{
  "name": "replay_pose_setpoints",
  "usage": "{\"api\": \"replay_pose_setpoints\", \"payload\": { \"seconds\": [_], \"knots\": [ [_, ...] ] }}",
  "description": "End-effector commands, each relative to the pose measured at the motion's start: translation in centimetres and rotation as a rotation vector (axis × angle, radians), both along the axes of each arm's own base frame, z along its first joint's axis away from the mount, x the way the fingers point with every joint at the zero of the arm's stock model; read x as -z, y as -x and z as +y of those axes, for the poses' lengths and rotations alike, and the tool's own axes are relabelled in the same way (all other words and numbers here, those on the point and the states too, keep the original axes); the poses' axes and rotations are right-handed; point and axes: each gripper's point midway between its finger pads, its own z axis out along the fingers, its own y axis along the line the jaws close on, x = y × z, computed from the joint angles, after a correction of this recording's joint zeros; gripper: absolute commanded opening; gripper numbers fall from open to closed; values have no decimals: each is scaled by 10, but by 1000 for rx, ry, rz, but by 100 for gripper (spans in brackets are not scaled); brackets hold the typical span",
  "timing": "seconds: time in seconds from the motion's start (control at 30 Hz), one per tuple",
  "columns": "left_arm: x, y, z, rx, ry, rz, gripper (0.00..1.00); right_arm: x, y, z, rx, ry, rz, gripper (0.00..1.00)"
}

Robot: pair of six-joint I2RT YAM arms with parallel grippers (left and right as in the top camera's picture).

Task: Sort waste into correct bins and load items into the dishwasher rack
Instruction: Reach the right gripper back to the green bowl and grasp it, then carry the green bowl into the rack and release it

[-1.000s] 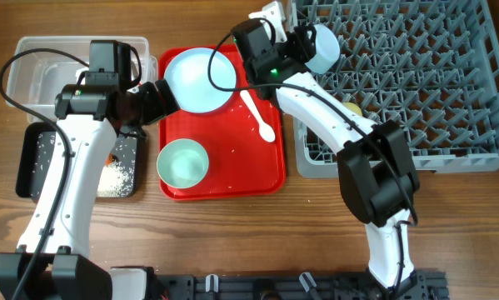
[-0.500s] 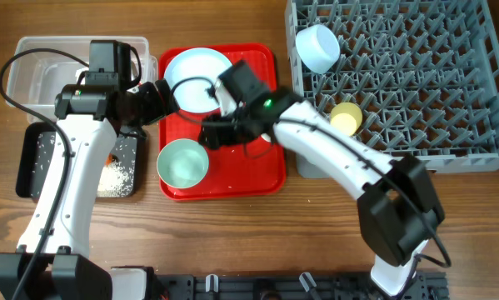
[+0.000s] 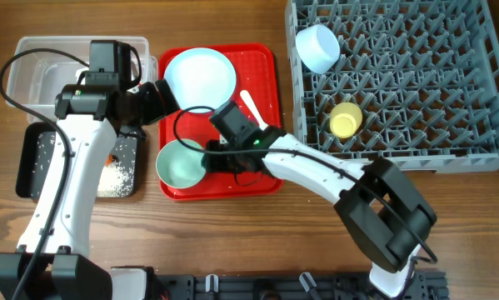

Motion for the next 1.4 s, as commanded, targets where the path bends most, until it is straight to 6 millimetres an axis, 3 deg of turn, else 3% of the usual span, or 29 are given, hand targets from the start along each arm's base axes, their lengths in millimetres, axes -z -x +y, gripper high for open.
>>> {"api": "replay_pose_setpoints", "payload": {
  "seconds": [0.0, 0.07, 0.13, 0.23, 0.33, 0.4, 0.43, 0.57, 0.6, 0.73, 0.77, 0.8, 0.87, 0.93, 1.0, 1.17, 1.37],
  "knots": [
    [3, -1, 4, -20, -12, 7, 100, 21, 1, -3, 38, 38, 35, 36],
    [3, -1, 4, -20, -12, 7, 100, 21, 1, -4, 38, 39, 35, 30],
    [3, -1, 5, -20, -12, 7, 100, 21, 0, -6, 43, 43, 39, 4],
    [3, -1, 5, -20, -12, 7, 100, 20, -5, -16, 61, 48, 59, 5],
    [3, -1, 4, -20, -12, 7, 100, -12, -25, -34, 13, 18, -35, 4],
    [3, -1, 4, -20, -12, 7, 100, -45, -41, -59, 48, 31, -120, 4],
    [3, -1, 4, -20, -12, 7, 100, -76, -55, -84, 84, 50, -214, 4],
    [3, -1, 4, -20, -12, 7, 100, -151, -87, -166, 275, 151, -452, 4],
    [3, -1, 4, -20, -12, 7, 100, -177, -98, -214, 409, 247, -550, 4],
    [3, -1, 4, -20, -12, 7, 100, -220, -109, -335, 727, 678, -748, 4],
    [3, -1, 5, -20, -12, 7, 100, -233, -104, -379, 838, 921, -788, 4],
    [3, -1, 4, -20, -12, 7, 100, -239, -104, -397, 856, 1061, -806, 4],
    [3, -1, 5, -20, -12, 7, 100, -239, -120, -407, 740, 1224, -817, 4],
    [3, -1, 4, -20, -12, 7, 100, -230, -145, -413, 544, 1409, -801, 4],
    [3, -1, 4, -20, -12, 7, 100, -222, -172, -417, 459, 1540, -806, 4],
    [3, -1, 4, -20, -12, 7, 100, -198, -229, -406, 379, 1665, -912, 4],
    [3, -1, 4, -20, -12, 7, 100, -143, -260, -409, 299, 1654, -939, 4]
  ]
}}
